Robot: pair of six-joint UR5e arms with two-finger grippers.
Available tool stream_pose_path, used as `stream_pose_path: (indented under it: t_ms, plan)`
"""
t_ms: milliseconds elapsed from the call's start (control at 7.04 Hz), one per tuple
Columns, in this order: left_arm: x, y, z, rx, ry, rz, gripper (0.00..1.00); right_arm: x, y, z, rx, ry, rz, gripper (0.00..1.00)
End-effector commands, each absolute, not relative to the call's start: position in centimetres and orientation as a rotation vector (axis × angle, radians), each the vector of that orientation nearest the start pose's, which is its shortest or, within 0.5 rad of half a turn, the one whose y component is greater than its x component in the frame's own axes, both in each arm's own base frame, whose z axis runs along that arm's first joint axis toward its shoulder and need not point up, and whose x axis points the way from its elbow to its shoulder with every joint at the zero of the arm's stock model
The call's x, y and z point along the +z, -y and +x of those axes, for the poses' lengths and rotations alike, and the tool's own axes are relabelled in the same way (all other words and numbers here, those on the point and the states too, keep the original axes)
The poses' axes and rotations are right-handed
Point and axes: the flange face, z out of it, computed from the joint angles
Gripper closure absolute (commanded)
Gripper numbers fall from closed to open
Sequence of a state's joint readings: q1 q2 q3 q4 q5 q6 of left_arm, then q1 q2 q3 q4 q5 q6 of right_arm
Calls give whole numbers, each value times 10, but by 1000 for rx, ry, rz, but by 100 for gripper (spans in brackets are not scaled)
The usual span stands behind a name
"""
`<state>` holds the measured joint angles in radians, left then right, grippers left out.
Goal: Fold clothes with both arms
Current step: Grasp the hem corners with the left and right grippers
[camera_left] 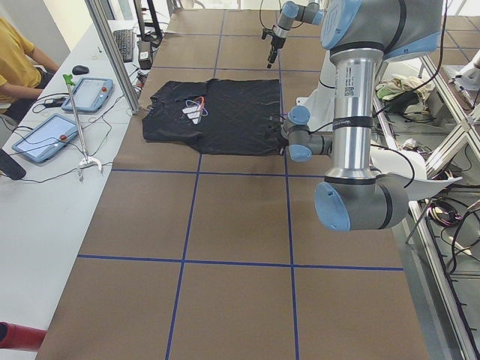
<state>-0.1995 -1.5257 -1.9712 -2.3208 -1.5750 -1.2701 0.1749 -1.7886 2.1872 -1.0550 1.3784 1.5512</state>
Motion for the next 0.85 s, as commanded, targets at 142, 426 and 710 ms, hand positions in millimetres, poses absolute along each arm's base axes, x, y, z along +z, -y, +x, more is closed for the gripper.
stream_pose_path:
  t_ms: [142, 426, 710]
  plan:
    - [403, 228, 446, 81, -1076, 295, 100, 405, 182, -403, 323, 924, 282, 11]
    - [400, 228, 446, 76, -1078, 304, 100, 401, 178, -436, 321, 940, 294, 23]
    - [399, 229, 446, 73, -1079, 308, 100, 408, 179, -451, 324, 928, 306, 29]
